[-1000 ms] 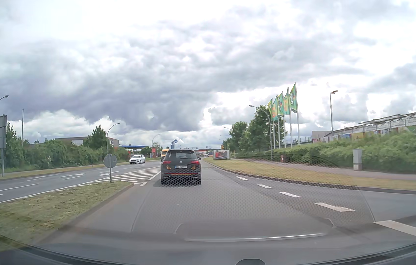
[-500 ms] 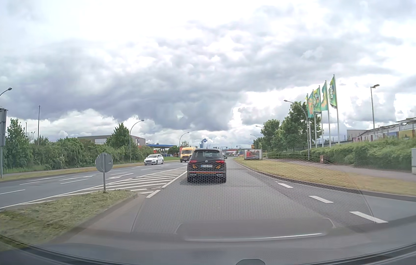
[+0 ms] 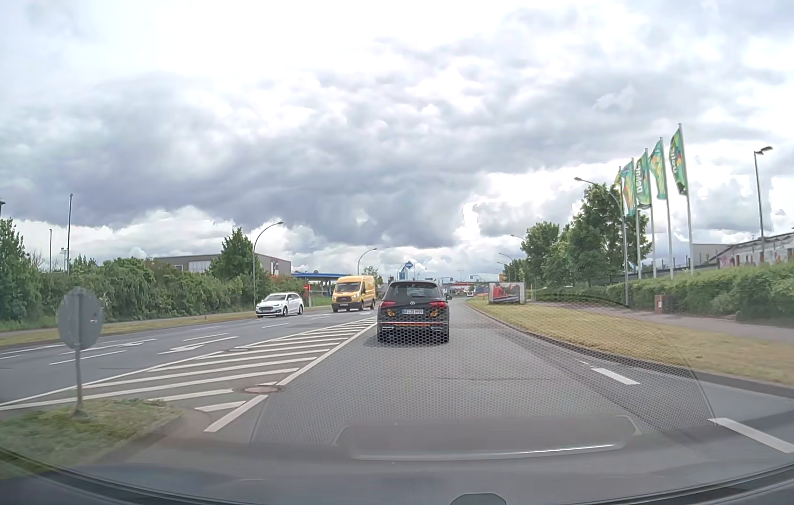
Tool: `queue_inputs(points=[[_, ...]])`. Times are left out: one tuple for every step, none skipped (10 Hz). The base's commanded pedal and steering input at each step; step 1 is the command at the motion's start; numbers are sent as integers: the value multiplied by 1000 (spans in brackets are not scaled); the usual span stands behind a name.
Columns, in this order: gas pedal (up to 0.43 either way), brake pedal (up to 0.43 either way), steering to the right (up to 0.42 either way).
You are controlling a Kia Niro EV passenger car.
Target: Follow the waypoints while adhering to traffic rules and regulations
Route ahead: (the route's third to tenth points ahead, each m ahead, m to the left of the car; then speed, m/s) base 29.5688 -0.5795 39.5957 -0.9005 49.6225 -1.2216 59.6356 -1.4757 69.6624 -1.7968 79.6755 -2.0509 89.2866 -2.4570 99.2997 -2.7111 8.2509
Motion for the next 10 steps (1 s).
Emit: queue_inputs(points=[[157,0,-1],[157,0,-1],[157,0,-1],[157,0,-1],[157,0,-1],[157,0,-1],[157,0,-1],[157,0,-2],[157,0,-2],[150,0,-2]])
